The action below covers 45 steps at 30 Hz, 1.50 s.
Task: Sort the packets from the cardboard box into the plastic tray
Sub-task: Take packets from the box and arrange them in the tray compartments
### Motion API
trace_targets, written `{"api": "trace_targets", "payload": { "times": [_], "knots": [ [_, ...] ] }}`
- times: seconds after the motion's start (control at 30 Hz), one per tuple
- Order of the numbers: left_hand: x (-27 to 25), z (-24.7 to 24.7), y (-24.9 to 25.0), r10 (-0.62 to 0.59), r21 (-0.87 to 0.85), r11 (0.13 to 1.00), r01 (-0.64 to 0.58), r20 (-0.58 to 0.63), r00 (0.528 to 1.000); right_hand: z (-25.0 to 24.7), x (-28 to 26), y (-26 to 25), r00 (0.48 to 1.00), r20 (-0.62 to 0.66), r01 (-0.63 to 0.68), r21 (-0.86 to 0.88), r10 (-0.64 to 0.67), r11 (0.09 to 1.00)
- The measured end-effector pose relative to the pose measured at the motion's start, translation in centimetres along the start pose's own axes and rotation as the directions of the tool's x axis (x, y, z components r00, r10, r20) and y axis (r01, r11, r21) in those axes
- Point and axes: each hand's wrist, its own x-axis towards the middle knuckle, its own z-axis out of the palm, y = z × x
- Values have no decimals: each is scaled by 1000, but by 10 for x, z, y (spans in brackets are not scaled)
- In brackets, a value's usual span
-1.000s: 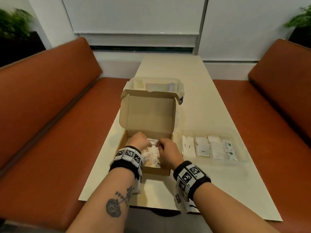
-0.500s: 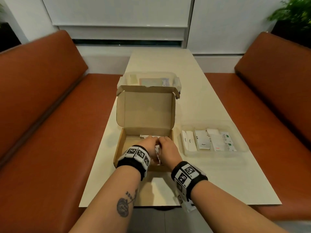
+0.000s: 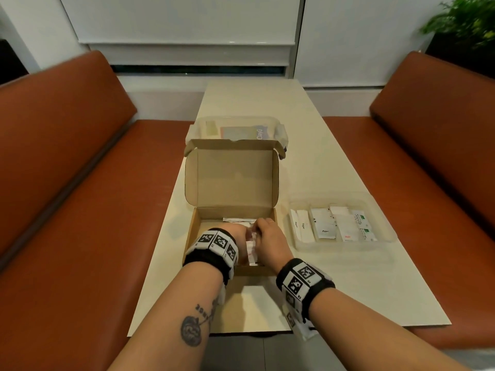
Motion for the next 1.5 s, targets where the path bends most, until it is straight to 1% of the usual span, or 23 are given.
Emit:
{"api": "trace_targets", "payload": {
  "times": [0.1, 0.2, 0.27, 0.33, 0.4, 0.43, 0.47, 0.53, 0.57, 0.63, 0.73, 0.77, 0.8, 0.87, 0.9, 0.93, 1.0, 1.03, 1.1, 1.17, 1.27, 1.4, 1.5],
  "knots": [
    [-3, 1, 0, -23, 53, 998, 22, 12, 1000, 1, 1, 1, 1000, 8, 8, -12, -8, 1000],
    [-4, 1, -1, -41, 72, 997, 38, 37, 998, 1, 0, 1, 1000, 13, 10, -12, -10, 1000],
    [-4, 0, -2, -41, 65, 997, 39, 36, 999, 1, 0, 2, 1000, 17, 7, -7, -7, 1000],
    [-4, -3, -3, -44, 23, 999, 43, 39, 998, 0, -1, 2, 1000, 16, 8, 5, -8, 1000],
    [-4, -5, -7, -50, -78, 996, 51, 10, 999, -2, -1, 1, 1000, 16, 9, 24, -9, 1000],
    [-4, -7, -11, -59, -154, 987, 53, -29, 998, -3, -1, 0, 1000, 9, 8, 46, -8, 999],
    [-4, -8, -15, -75, -242, 969, 54, -80, 994, -5, -1, -1, 1000, -4, -2, 81, 2, 997],
    [-5, -11, -23, -114, -431, 902, 21, -190, 975, -10, 0, -4, 998, -46, -39, 172, 48, 984],
    [-5, -12, -28, -124, -519, 854, -20, -240, 963, -13, 2, -5, 995, -69, -57, 204, 73, 977],
    [-6, -13, -34, -145, -671, 731, -123, -330, 933, -17, 7, -8, 988, -101, -88, 250, 117, 964],
    [-6, -14, -37, -203, -805, 527, -272, -430, 880, -22, 15, -12, 983, -79, -130, 322, 163, 938],
    [-5, -13, -37, -237, -848, 431, -307, -435, 869, -23, 17, -13, 984, -54, -143, 335, 171, 931],
    [-6, -12, -36, -272, -894, 298, -334, -415, 868, -23, 19, -14, 984, -27, -154, 353, 175, 923],
    [-6, -11, -33, -289, -939, 8, -344, -332, 898, -23, 23, -19, 984, 25, -170, 407, 175, 898],
    [-7, -10, -31, -270, -940, -99, -325, -289, 918, -23, 25, -21, 984, 53, -178, 441, 172, 880],
    [-7, -9, -30, -248, -940, -154, -305, -262, 932, -24, 26, -24, 983, 81, -185, 475, 167, 860],
    [-7, -6, -29, -226, -938, -179, -297, -254, 940, -25, 28, -28, 981, 111, -193, 524, 158, 829],
    [-7, -5, -28, -222, -935, -192, -299, -255, 941, -25, 29, -29, 981, 106, -192, 532, 160, 825],
    [-8, -3, -26, -202, -928, -238, -287, -242, 949, -28, 30, -28, 982, 68, -185, 519, 176, 834],
    [-9, -3, -23, -185, -931, -251, -264, -221, 958, -31, 30, -25, 983, 40, -177, 497, 181, 850],
    [-6, -2, -19, -184, -942, -229, -244, -204, 962, -37, 31, -20, 982, 38, -181, 475, 186, 861],
    [1, -4, -9, -218, -958, -200, -208, -163, 962, -45, 33, -9, 975, 15, -202, 477, 223, 856],
    [5, -7, -2, -230, -969, -128, -212, -179, 957, -48, 35, -2, 974, 52, -217, 489, 220, 845]
  ]
}}
